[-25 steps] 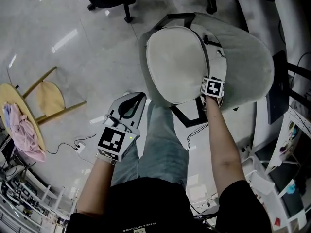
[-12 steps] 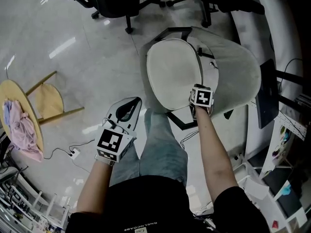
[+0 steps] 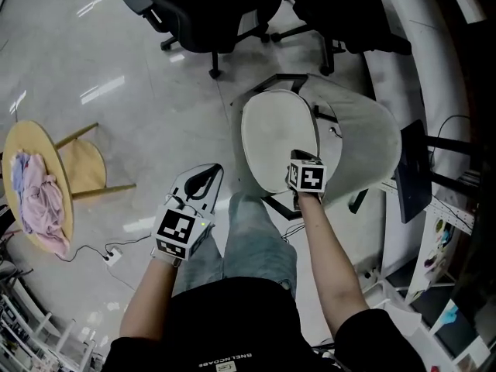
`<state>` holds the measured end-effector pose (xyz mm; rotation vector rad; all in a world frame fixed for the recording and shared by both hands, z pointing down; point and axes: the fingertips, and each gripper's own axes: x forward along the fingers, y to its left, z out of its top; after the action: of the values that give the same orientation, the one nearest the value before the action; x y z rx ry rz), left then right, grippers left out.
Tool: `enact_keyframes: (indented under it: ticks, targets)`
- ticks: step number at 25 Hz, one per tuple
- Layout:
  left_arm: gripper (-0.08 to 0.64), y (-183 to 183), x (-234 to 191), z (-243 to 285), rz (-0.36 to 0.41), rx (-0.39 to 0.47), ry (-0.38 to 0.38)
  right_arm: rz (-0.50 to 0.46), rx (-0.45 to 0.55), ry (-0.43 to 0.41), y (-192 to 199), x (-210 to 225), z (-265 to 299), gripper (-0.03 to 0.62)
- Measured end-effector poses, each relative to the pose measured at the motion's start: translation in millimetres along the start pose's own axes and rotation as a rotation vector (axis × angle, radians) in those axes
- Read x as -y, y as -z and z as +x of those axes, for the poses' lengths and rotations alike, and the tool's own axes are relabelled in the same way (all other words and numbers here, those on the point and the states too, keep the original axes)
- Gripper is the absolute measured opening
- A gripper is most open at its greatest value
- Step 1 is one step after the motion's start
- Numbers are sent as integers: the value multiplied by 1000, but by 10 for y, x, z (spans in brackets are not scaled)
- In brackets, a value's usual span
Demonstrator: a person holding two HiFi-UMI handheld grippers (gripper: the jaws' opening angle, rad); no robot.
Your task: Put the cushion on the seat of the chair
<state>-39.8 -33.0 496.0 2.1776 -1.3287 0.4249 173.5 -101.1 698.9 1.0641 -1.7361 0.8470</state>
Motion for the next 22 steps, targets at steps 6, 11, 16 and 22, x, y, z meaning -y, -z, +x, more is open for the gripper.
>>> enact_keyframes:
  ticks: [6,11,16,22]
  targets:
    - [14,-230,-30,-210,15,40,-6,-12,96,-83,-389,-490,-382,8]
    - [14,-495,-47,-355,19,97,-5,-28,191,-141,-768,-852,-770,8]
    - [14,-720,-50,-499,38,140,-4,-75,292,-195,-1134,-1248,-1246,8]
    - [14,-986,-52,-670,51,198,-15,-132,397,-241,-1415,-1572,-1748,8]
